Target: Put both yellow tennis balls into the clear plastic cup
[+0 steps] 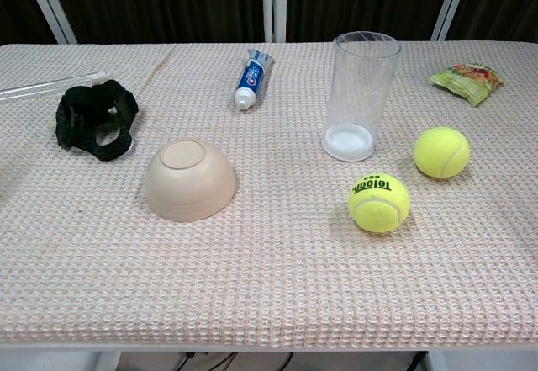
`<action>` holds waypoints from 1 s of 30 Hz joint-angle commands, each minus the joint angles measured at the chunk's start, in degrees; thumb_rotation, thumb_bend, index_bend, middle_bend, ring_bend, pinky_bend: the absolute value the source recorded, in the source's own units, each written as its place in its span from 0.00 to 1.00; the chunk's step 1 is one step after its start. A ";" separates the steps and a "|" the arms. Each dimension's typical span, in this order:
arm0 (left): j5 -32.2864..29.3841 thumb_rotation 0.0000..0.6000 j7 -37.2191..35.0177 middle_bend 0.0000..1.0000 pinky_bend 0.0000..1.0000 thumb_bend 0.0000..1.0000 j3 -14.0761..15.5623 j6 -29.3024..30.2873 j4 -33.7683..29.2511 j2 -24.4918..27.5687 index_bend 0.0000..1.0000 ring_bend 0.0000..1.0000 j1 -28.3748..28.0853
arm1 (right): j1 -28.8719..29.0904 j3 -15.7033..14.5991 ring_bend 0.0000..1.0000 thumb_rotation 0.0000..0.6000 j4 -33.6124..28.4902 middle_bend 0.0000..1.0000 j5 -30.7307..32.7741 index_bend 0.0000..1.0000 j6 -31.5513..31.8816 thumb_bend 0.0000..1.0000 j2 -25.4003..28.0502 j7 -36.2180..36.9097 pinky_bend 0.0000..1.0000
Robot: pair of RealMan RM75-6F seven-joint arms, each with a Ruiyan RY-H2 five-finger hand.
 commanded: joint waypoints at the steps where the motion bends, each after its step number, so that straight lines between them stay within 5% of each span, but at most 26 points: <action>1: -0.07 1.00 0.03 0.01 0.00 0.03 0.01 -0.08 0.11 0.04 0.05 0.00 0.00 | 0.09 0.12 0.00 1.00 0.10 0.00 0.34 0.00 -0.24 0.13 -0.11 -0.09 0.00; 20: 1.14 1.00 0.19 0.01 0.00 0.03 0.75 0.44 0.56 -0.30 0.05 0.00 0.49 | 5.40 -0.81 0.00 1.00 -1.77 0.00 -2.49 0.00 -8.12 0.18 -0.37 -6.10 0.00; 30: 1.18 1.00 -0.77 0.01 0.00 0.03 0.83 -0.54 1.80 -0.89 0.05 0.00 -0.01 | 13.74 3.47 0.00 1.00 3.67 0.00 5.57 0.00 -19.69 0.18 -8.64 -12.22 0.00</action>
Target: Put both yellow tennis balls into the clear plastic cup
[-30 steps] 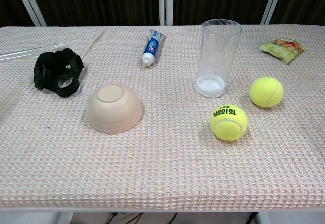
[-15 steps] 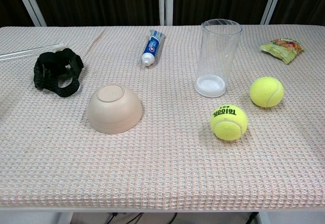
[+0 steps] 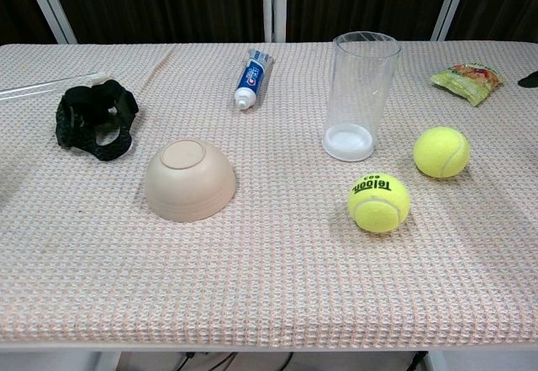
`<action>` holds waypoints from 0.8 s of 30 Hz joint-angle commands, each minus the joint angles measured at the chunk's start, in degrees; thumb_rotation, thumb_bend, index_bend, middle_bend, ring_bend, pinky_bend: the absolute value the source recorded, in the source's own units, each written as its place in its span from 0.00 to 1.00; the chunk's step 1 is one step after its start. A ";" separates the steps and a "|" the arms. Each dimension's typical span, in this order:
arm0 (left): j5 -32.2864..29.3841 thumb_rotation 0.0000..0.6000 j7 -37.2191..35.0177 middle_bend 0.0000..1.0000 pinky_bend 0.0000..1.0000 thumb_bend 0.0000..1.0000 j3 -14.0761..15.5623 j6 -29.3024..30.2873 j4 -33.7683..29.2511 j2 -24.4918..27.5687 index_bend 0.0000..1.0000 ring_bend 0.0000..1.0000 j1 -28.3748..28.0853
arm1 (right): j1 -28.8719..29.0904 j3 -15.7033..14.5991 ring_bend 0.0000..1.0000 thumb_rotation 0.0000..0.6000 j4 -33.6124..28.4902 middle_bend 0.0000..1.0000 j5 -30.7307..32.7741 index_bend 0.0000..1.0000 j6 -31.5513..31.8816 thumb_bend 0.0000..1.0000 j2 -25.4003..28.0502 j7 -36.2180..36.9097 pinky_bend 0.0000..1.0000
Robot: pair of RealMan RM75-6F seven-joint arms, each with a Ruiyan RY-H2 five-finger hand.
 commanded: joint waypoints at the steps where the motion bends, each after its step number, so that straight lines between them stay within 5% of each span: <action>1: -0.31 1.00 -0.53 0.01 0.00 0.03 -0.02 -0.38 0.38 -0.05 0.05 0.00 -0.11 | 3.38 1.91 0.00 1.00 2.77 0.00 3.44 0.00 -3.88 0.18 -3.99 -2.50 0.00; 12: -1.91 1.00 -2.28 0.01 0.00 0.03 -0.11 -2.73 2.46 -0.51 0.06 0.00 -0.85 | 9.62 3.22 0.00 1.00 5.01 0.00 9.98 0.00 -10.44 0.19 -10.51 -9.51 0.02; 19: -1.87 1.00 -3.16 0.01 0.00 0.03 -0.05 -2.67 3.26 -0.69 0.06 0.00 -0.86 | 10.97 2.85 0.00 1.00 6.97 0.00 11.94 0.00 -10.52 0.19 -13.13 -11.03 0.17; 24: -1.54 1.00 -4.70 0.01 0.00 0.03 0.15 -1.98 4.36 -0.89 0.06 0.00 -0.48 | 11.23 2.17 0.09 1.00 9.11 0.12 11.20 0.17 -9.19 0.25 -15.21 -10.62 0.35</action>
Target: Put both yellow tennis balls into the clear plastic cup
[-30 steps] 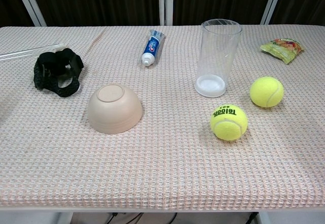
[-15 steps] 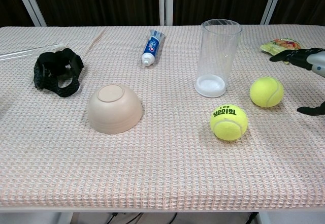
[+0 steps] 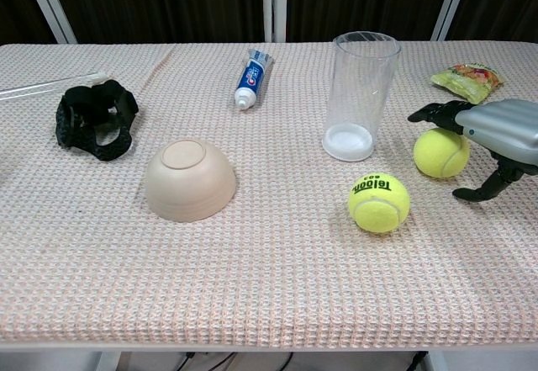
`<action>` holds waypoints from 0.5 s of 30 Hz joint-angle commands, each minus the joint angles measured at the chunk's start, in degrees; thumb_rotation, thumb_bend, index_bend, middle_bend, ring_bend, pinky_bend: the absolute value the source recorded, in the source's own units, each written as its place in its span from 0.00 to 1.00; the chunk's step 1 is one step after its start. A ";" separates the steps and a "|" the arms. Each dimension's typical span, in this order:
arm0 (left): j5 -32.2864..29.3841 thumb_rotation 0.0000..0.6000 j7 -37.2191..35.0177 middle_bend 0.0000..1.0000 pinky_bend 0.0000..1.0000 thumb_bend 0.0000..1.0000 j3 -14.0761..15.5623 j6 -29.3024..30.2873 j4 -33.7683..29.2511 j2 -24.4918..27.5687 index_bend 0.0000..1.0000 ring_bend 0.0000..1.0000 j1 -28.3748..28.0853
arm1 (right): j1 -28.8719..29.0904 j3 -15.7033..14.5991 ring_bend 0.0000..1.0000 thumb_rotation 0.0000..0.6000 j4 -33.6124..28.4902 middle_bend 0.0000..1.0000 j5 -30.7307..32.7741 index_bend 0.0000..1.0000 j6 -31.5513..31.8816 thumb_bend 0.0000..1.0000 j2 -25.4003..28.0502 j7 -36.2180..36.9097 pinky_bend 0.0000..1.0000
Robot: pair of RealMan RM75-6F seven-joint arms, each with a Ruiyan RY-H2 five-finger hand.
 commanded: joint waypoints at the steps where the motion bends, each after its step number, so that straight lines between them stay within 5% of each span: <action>1: 0.29 1.00 -0.48 0.01 0.00 0.03 0.18 0.33 0.50 -0.12 0.06 0.00 0.19 | 0.04 -0.47 0.12 1.00 1.18 0.15 -0.74 0.21 1.31 0.26 -1.12 0.08 0.38; 5: 0.97 1.00 -0.74 0.01 0.00 0.03 0.39 1.01 0.69 -0.14 0.06 0.00 0.40 | -0.28 -0.84 0.32 1.00 3.01 0.35 -2.15 0.43 3.42 0.30 -2.52 1.41 0.55; 9: 0.78 1.00 -1.13 0.01 0.00 0.03 0.40 1.15 0.87 -0.09 0.06 0.00 0.58 | -0.56 -1.21 0.42 1.00 5.28 0.48 -4.34 0.62 5.45 0.33 -3.31 3.74 0.59; 15: 0.76 1.00 -1.68 0.01 0.00 0.03 0.47 1.32 1.15 0.00 0.06 0.00 0.76 | -1.14 -0.27 0.46 1.00 5.10 0.55 -8.94 0.74 11.32 0.33 -1.68 7.76 0.60</action>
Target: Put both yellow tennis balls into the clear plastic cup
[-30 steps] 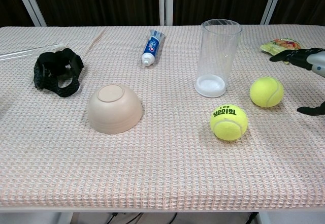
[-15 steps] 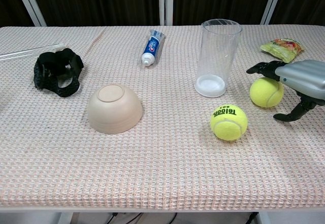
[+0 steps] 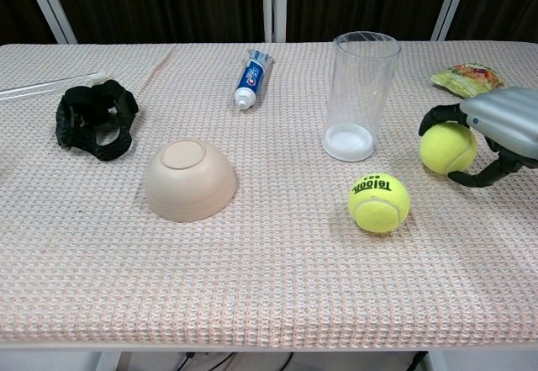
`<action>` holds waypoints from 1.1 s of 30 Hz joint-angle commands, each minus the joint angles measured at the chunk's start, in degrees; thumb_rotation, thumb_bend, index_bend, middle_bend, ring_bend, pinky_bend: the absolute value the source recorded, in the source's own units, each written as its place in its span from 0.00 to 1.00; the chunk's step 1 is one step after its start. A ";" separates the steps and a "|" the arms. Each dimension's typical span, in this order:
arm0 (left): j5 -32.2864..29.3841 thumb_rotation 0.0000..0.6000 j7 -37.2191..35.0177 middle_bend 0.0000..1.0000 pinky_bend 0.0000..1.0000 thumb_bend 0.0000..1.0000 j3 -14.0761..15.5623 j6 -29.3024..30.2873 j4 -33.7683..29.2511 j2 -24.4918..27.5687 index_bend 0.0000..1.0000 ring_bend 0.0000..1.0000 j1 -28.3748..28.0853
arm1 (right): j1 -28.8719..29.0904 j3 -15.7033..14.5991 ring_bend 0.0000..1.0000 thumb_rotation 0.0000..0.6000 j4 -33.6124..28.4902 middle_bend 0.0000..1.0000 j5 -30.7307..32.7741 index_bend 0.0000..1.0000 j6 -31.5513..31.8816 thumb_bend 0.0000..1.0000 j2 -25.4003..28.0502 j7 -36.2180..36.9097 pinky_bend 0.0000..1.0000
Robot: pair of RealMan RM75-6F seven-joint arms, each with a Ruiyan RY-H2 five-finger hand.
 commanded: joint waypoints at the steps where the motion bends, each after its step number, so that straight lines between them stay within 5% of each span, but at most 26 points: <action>1: 0.16 1.00 -0.01 0.01 0.00 0.03 0.06 0.10 -0.02 0.08 0.06 0.00 0.03 | -0.43 1.20 0.46 1.00 -0.43 0.55 -3.91 0.74 5.35 0.33 1.33 1.97 0.60; 8: 1.46 1.00 1.07 0.01 0.00 0.03 0.52 0.57 -0.79 0.26 0.06 0.00 0.05 | 0.82 5.27 0.46 1.00 -3.58 0.56 -8.32 0.76 12.09 0.33 3.31 4.85 0.60; 22: 3.17 1.00 2.39 0.01 0.00 0.03 1.08 1.39 -2.24 0.77 0.06 0.00 0.18 | 9.24 10.43 0.44 1.00 -8.22 0.49 -3.23 0.68 3.26 0.32 3.06 -0.55 0.57; 30: 2.66 1.00 1.77 0.01 0.00 0.03 1.13 0.91 -1.96 0.98 0.06 0.00 0.20 | 10.11 9.64 0.08 1.00 -10.13 0.18 -0.49 0.28 0.48 0.19 3.77 1.03 0.23; 33: 2.53 1.00 1.67 0.01 0.00 0.03 1.20 0.72 -1.86 0.88 0.06 0.00 0.21 | 10.06 9.36 0.02 1.00 -9.99 0.11 -0.96 0.18 1.02 0.18 3.84 2.53 0.17</action>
